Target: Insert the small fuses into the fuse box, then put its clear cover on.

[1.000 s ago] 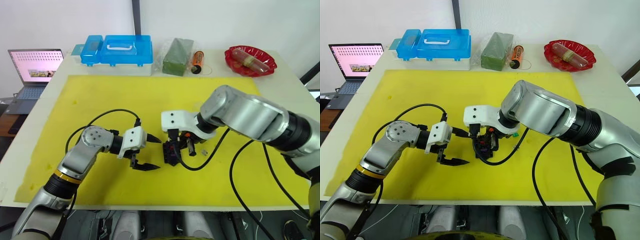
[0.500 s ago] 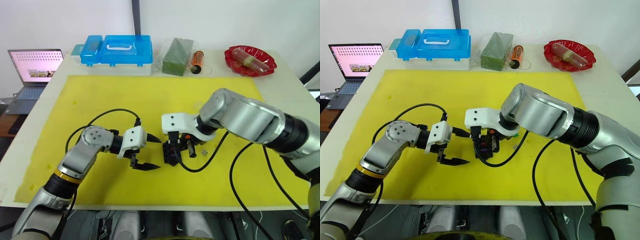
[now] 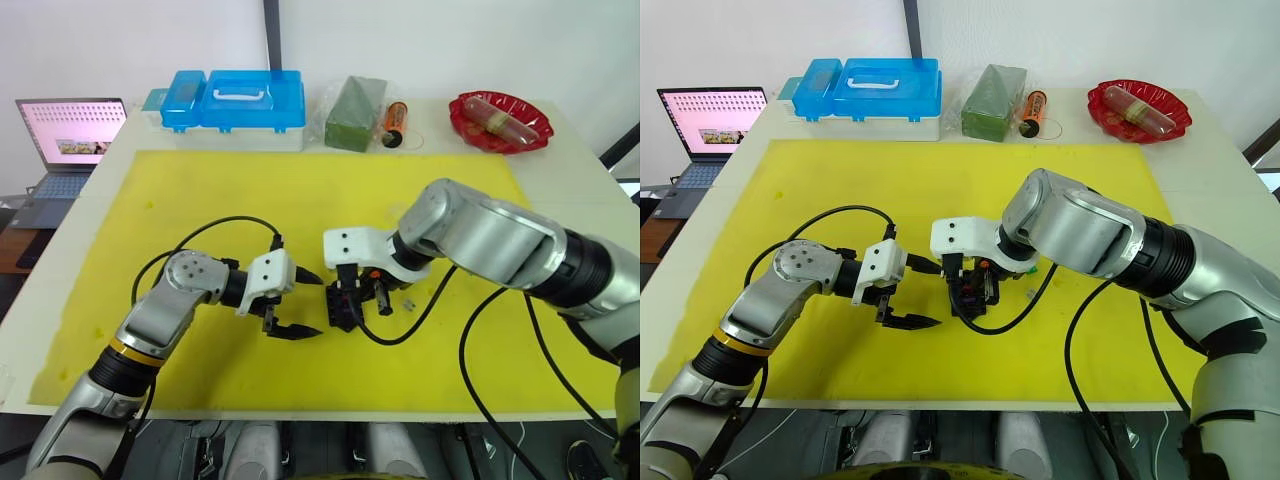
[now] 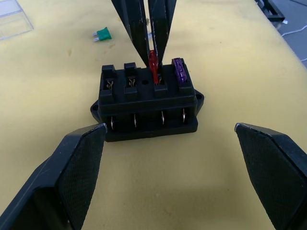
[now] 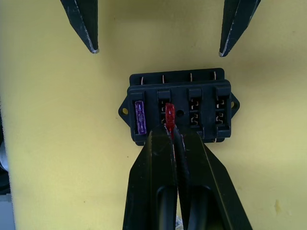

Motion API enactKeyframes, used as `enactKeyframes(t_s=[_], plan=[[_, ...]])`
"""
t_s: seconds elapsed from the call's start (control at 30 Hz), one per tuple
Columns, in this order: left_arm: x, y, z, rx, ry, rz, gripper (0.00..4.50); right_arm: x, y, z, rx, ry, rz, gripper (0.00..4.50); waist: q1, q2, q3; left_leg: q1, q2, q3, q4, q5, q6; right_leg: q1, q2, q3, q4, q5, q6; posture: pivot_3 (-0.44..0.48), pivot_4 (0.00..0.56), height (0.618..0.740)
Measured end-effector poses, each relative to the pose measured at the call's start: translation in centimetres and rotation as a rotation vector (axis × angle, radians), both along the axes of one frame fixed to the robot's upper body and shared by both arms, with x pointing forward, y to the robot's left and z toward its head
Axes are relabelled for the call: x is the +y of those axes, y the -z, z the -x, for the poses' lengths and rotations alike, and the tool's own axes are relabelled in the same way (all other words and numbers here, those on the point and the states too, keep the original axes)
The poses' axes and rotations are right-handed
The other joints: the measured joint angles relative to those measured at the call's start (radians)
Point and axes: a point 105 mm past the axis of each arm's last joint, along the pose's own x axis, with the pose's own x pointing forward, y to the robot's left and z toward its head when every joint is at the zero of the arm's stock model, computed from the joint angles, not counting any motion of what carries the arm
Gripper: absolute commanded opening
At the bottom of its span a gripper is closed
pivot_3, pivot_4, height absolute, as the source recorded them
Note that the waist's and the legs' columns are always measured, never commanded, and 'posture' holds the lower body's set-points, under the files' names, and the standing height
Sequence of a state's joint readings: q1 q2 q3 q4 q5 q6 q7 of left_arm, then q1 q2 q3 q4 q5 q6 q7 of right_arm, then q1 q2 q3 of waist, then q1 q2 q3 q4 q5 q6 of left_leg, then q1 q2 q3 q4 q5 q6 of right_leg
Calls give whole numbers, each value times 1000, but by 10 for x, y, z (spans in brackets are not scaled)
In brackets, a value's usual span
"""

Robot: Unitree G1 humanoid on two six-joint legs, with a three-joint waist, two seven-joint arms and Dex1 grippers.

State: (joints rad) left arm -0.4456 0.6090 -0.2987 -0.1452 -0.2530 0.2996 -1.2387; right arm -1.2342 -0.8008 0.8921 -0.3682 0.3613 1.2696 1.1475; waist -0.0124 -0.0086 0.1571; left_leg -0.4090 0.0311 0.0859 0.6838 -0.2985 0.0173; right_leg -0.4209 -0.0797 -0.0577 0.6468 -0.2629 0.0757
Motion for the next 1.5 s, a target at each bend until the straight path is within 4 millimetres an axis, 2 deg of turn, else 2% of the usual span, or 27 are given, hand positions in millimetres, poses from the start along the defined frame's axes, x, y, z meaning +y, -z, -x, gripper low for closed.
enactKeyframes(t_s=[1.13,1.5], plan=[[-2,-3,1,-10,-5,3,4500,1,4,2,-30,-103,37,14,0,0,0,0,0,0,0,0,0,0,0,0,0,0,0,0,150,740],[-2,-3,0,-12,-13,6,4500,4,12,-2,-33,-104,71,14,-1,-1,-2,2,0,0,0,0,0,2,1,0,0,0,0,0,150,740]])
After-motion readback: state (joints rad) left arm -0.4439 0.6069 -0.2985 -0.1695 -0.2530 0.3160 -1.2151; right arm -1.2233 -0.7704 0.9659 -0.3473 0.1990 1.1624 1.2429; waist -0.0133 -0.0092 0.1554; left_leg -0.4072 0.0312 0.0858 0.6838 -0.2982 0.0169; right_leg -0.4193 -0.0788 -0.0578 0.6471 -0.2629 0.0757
